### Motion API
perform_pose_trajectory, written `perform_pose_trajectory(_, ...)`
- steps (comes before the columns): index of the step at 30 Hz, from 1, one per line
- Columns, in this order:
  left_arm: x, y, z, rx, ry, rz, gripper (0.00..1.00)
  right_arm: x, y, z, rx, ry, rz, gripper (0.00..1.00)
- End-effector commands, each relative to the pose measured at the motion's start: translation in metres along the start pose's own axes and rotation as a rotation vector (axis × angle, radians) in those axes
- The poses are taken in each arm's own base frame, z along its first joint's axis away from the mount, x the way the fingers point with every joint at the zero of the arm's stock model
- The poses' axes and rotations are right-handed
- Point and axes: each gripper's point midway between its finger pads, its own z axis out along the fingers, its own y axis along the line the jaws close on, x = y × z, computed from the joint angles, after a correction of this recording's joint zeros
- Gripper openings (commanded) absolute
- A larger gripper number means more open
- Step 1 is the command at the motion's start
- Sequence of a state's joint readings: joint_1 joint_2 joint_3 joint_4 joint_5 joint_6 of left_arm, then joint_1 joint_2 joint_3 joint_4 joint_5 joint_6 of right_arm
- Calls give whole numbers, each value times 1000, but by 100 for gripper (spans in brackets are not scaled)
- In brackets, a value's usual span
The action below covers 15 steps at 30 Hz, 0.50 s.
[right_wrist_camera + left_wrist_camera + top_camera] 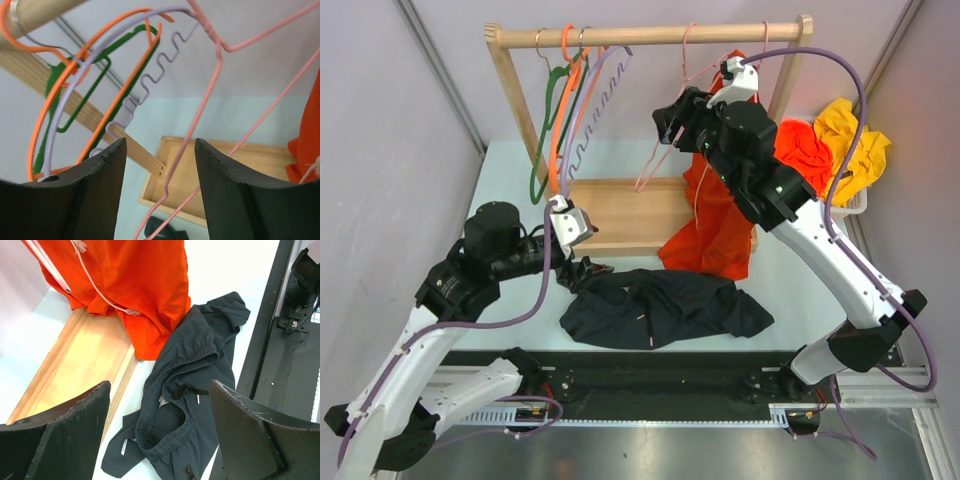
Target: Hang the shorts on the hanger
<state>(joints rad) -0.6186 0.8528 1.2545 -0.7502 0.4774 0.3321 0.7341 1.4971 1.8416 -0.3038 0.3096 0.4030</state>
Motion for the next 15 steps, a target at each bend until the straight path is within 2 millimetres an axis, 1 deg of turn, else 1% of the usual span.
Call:
perform_pose_trajectory(1, -3, 6, -3, -38, -23, 17, 84, -15, -9, 6, 61, -30, 187, 61)
perform_pose_trajectory(3, -3, 6, -5, -45, -25, 22, 84, -6, -11, 15, 59, 1, 232, 60)
perform_pose_trajectory(4, -1, 5, -6, -43, -21, 21, 84, -2, -14, 18, 69, 13, 248, 59)
perform_pose_trajectory(5, 0, 4, -6, -42, -20, 22, 84, 5, -19, 25, 71, 38, 261, 59)
perform_pose_trajectory(7, 2, 3, -8, -41, -18, 24, 85, 9, -21, 31, 68, 54, 311, 57)
perform_pose_trajectory(8, 4, 3, -8, -41, -15, 27, 85, 14, -20, 35, 47, 78, 329, 54)
perform_pose_trajectory(10, 7, 2, -9, -47, -11, 31, 85, 14, -14, 41, 7, 84, 370, 51)
perform_pose_trajectory(14, 11, 2, -9, -48, -6, 35, 85, 15, -1, 49, -80, 108, 418, 40)
perform_pose_trajectory(15, 12, 1, -10, -49, -3, 36, 85, 16, -3, 53, -86, 109, 428, 38)
